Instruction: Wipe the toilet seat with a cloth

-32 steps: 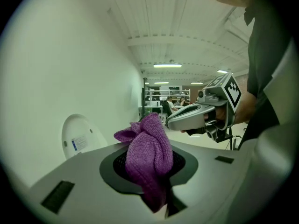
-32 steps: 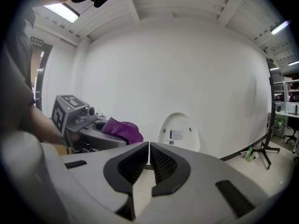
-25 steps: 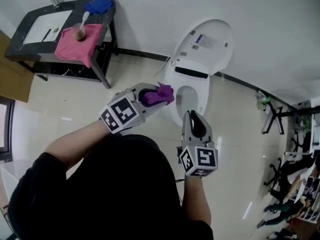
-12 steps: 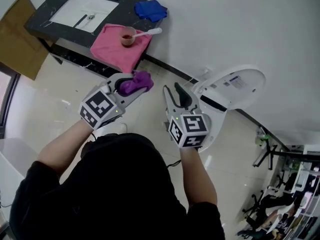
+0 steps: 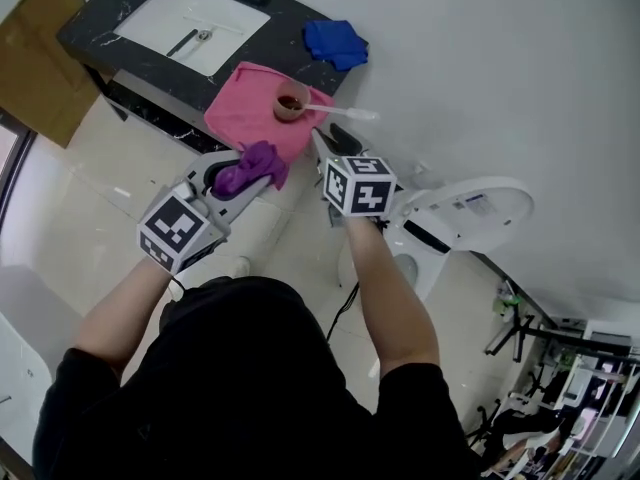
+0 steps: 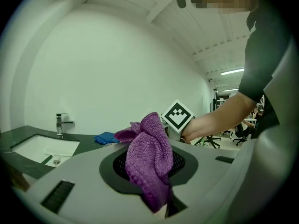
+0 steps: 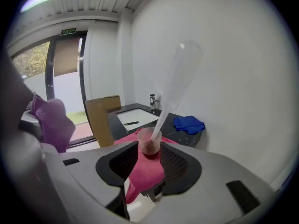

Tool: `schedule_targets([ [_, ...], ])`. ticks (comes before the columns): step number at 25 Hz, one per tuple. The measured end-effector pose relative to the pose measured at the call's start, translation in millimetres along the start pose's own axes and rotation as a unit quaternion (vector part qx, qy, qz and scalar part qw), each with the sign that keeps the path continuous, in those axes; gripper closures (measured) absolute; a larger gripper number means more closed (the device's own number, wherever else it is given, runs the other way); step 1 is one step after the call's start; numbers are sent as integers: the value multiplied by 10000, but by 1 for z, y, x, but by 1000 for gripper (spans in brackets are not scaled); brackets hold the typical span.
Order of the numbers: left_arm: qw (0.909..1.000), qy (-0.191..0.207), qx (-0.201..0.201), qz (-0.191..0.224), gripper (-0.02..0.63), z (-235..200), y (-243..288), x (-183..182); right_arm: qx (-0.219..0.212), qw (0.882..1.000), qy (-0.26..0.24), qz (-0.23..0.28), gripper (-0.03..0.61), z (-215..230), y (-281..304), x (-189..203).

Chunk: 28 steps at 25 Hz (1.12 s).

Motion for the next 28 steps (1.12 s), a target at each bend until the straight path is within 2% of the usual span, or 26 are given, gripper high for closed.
schedule_targets([
  [6,9997,-161,-153,-67,522,-22,-8,11,-44,9996,220,-155,408,7,47,-2],
  [13,9995,-208,-189,-146,522,-31,-11,18,-285,9983,498,-82,412,0,68,-9],
  [20,9995,-213,-180,-179,522,-34,-10,20,-402,9974,605,3,536,-5,68,-17],
  [28,9997,-163,-131,-144,522,-34,-8,17,-339,9964,674,376,543,-2,48,-39],
])
Point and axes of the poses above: the fingertips, and each gripper's own axes: y forward along the fingers, z to its right, x out of its underside, the point moved 1 cm from there along -y, backward along the fingers, and after that the axes turned 8 degrees about x, right-handed, at the moved point
